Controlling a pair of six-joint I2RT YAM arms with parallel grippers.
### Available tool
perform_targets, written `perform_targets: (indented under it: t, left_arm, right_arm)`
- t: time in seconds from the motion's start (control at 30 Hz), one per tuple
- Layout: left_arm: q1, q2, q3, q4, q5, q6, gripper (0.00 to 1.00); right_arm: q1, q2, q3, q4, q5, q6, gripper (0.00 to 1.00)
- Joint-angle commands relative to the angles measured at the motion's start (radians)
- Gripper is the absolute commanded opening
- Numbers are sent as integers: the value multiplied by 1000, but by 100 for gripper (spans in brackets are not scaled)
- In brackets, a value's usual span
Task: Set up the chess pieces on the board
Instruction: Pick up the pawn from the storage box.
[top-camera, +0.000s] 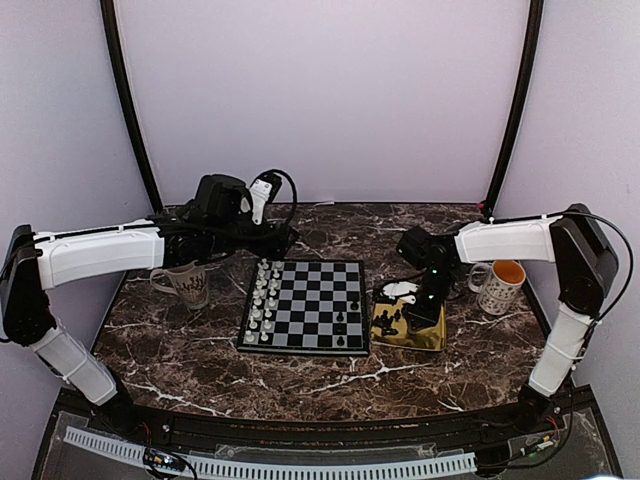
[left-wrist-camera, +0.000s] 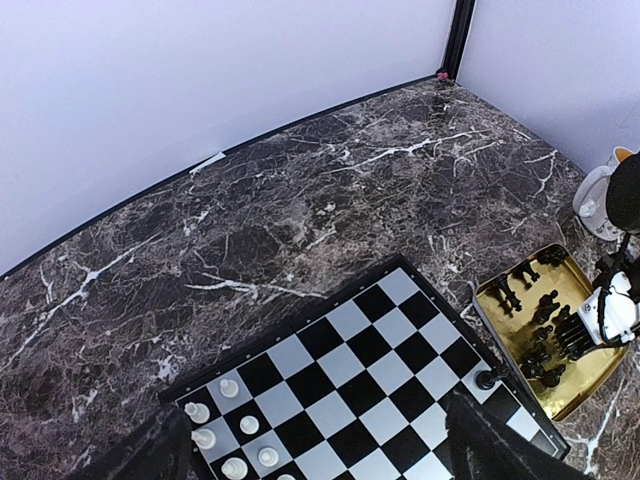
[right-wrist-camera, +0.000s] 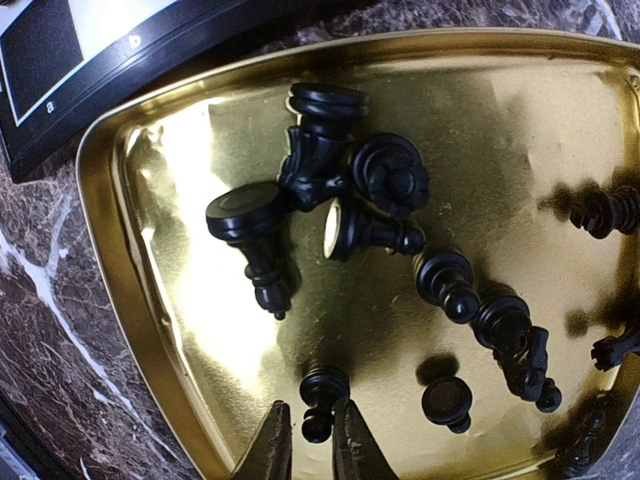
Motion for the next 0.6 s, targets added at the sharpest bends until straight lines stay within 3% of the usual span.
perform_targets:
  t: [0.0,0.2,0.57]
  left_arm:
    - [-3,-2,9,-7,11,-6,91]
    - [-3,-2,10,-7,14,-5,91]
    - [-2,-2,10,-7,10,-8,91]
  right_arm:
    - [6,-1,-3,10,3,13,13]
    - [6,-39,14,-19,-12,11,5]
    - [11,-83,188,-70,-48,5,4]
